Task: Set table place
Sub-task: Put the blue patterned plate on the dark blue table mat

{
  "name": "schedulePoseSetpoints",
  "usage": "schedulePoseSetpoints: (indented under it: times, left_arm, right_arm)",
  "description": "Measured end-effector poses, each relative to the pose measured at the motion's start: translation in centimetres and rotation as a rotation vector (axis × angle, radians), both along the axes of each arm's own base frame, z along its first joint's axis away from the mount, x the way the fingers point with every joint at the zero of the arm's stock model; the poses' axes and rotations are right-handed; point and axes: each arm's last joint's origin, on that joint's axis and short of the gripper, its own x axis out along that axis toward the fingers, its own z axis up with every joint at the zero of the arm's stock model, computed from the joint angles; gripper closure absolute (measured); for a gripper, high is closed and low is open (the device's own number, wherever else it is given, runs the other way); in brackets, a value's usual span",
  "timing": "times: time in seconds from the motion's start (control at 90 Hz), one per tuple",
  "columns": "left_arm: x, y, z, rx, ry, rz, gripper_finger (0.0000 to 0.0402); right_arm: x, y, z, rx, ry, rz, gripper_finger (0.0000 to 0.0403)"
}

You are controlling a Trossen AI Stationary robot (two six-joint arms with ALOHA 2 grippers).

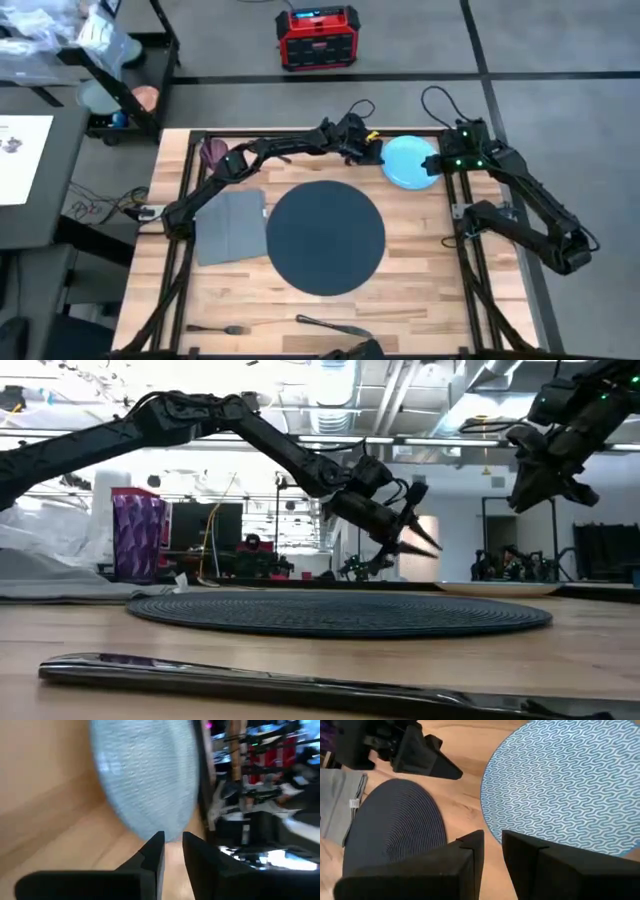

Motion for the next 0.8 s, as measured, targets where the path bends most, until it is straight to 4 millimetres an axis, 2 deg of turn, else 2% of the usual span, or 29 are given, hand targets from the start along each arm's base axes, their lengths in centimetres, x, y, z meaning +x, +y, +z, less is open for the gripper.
schedulePoseSetpoints:
  times: [0.144, 0.567, 0.8]
  left_arm:
    - [0.2, -0.5, 0.2, -0.095, -0.008, -0.025, 0.0351]
    - [-0.1, -1.4, -1.2, -0.289, 0.158, 0.069, 0.0351]
    - [-0.1, -1.1, -1.1, -0.308, 0.157, 0.138, 0.0351]
  right_arm:
    - [0.0, 0.0, 0.0, -0.007, 0.001, 0.004, 0.0344]
    - [0.0, -0.1, 0.0, -0.021, 0.006, 0.016, 0.0344]
    - [0.0, -0.1, 0.1, -0.042, 0.017, 0.038, 0.0344]
